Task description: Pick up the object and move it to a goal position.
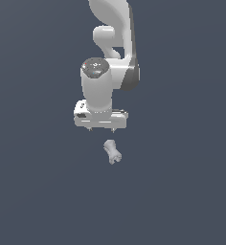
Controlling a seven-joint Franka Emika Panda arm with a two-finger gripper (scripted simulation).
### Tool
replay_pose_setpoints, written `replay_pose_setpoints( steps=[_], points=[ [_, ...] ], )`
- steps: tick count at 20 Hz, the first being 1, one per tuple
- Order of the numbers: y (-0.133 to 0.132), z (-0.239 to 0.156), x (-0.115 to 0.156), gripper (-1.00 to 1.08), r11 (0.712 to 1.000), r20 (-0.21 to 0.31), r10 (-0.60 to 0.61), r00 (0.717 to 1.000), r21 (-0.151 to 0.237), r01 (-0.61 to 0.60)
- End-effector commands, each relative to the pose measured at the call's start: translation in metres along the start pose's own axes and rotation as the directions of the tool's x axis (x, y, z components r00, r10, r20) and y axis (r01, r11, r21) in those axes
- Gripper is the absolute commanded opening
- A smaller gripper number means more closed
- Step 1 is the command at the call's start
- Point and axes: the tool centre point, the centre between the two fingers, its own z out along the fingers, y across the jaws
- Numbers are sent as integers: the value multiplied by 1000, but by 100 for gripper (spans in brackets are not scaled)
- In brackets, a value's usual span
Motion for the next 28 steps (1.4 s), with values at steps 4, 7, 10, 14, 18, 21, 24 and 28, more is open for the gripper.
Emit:
replay_pose_setpoints(
  steps=[4,7,10,14,18,21,24,28],
  points=[
    [2,-2,1,100,1000,-3,4,1000,-2,-4],
    [7,-9,5,100,1000,-12,18,1000,-9,-18],
    [10,-14,8,100,1000,-17,28,999,-13,-28],
    [9,-13,8,100,1000,-16,24,1000,-13,-24],
    [6,-10,10,100,1000,-17,-6,1000,-13,6],
    [2,-5,14,100,999,-16,-47,999,-13,47],
    [-5,2,19,100,995,-16,-103,995,-12,103],
    [-17,14,26,100,980,-17,-200,980,-9,200]
  ],
)
